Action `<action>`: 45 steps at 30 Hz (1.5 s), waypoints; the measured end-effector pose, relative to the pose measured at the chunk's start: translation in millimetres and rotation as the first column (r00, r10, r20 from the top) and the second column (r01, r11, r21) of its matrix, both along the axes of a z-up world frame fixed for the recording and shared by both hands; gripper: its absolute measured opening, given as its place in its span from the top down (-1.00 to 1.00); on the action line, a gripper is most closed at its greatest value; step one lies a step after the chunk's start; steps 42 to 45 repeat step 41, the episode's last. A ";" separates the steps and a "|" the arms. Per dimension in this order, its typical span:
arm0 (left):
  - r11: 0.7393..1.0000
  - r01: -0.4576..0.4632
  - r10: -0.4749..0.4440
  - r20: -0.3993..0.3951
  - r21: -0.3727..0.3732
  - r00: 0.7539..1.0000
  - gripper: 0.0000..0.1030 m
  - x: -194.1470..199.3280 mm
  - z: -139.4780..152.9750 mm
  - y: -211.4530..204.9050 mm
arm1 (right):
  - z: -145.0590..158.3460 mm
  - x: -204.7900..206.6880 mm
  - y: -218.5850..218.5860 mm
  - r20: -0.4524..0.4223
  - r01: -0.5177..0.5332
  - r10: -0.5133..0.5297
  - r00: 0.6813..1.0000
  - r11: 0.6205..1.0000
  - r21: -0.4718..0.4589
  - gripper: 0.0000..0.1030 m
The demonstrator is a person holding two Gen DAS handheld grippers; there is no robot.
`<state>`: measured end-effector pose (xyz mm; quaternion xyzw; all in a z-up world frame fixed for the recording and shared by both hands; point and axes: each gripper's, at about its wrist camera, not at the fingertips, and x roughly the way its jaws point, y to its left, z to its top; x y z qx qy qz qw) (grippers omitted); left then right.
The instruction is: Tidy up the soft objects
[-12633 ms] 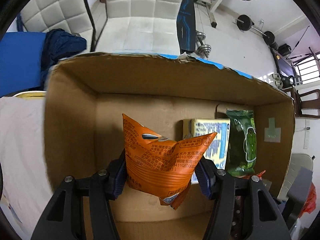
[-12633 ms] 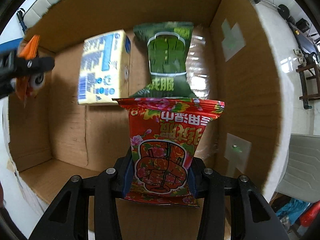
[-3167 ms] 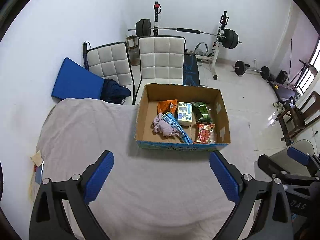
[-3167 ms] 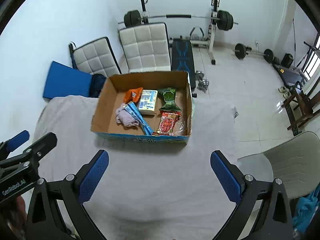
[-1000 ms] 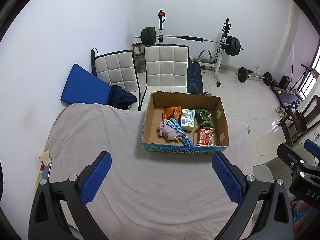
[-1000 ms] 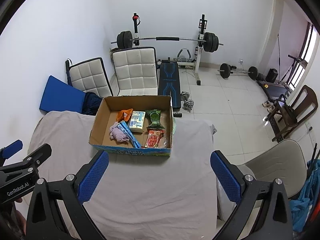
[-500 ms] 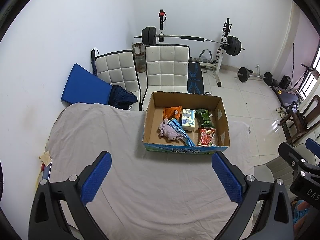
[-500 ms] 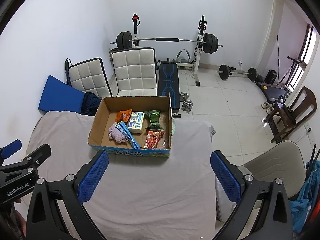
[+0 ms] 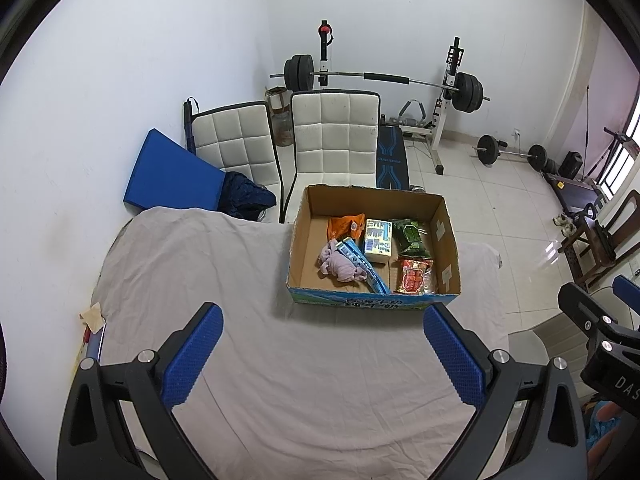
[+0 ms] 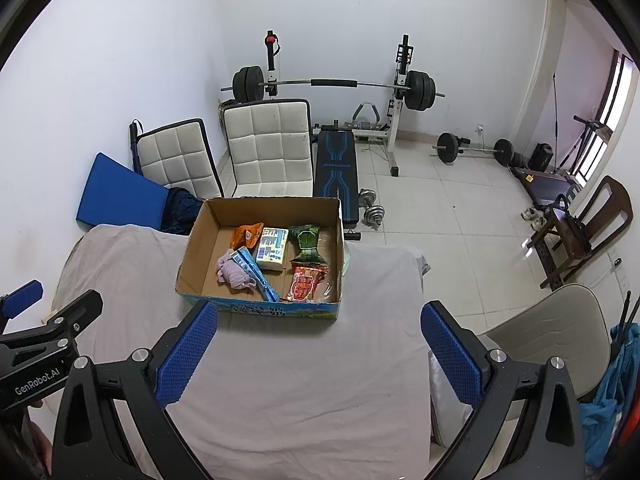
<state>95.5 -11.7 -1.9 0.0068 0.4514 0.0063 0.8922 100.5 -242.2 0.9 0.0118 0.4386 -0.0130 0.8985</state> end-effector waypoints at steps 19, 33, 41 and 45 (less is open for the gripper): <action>1.000 -0.001 0.001 0.002 0.002 1.000 -1.00 0.4 -0.4 0.5 | 1.9 0.1 1.8 0.002 0.003 -0.003 1.000 1.000 -0.009 -1.00; 1.000 0.001 -0.001 0.000 0.002 1.000 -1.00 1.2 -0.7 0.8 | 2.3 -0.3 1.5 0.005 0.004 -0.004 1.000 1.000 -0.006 -1.00; 1.000 0.000 0.000 -0.001 0.002 1.000 -1.00 1.8 -1.3 1.2 | 5.1 -0.4 3.0 0.006 0.006 -0.006 1.000 1.000 -0.009 -1.00; 1.000 0.000 0.000 -0.001 0.002 1.000 -1.00 1.8 -1.3 1.2 | 5.1 -0.4 3.0 0.006 0.006 -0.006 1.000 1.000 -0.009 -1.00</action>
